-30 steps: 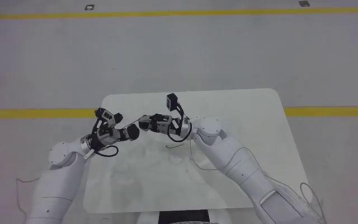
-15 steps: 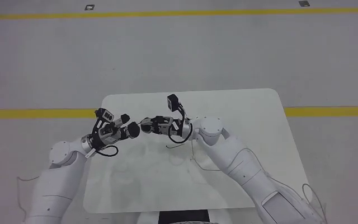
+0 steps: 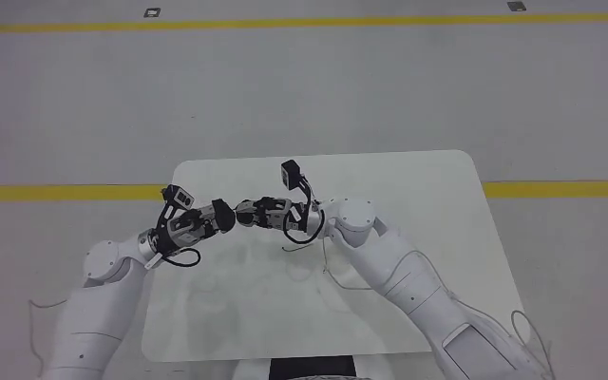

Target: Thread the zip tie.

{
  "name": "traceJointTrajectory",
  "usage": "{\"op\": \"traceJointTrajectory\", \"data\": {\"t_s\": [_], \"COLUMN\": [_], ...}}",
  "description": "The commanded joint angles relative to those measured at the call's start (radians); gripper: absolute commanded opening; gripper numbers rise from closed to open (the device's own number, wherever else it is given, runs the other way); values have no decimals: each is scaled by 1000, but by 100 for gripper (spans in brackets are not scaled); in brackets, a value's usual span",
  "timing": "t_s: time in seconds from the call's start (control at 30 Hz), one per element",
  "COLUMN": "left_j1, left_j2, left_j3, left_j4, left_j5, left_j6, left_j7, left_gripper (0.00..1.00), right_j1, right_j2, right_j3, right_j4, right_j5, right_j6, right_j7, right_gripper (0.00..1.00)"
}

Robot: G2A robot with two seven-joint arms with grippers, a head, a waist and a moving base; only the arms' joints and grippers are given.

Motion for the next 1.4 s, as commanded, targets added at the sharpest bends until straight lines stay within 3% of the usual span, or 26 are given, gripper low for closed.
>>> {"op": "traceJointTrajectory", "data": {"t_s": [0.0, 0.63, 1.37], "left_j1": [0, 7, 1], "left_j2": [1, 11, 19], "left_j3": [2, 9, 24], "left_j4": [-1, -6, 3], "left_j5": [0, -5, -24], "left_j6": [3, 1, -2], "left_j7": [-2, -1, -4], "left_gripper": [22, 9, 5], "right_j1": [-1, -17, -11], "right_j2": [0, 6, 0], "right_j3": [0, 12, 5], "right_j4": [-1, -33, -21], "right_j5": [-2, -23, -10], "right_j6": [1, 11, 3], "right_j7": [-1, 9, 15], "right_gripper": [0, 0, 0]}}
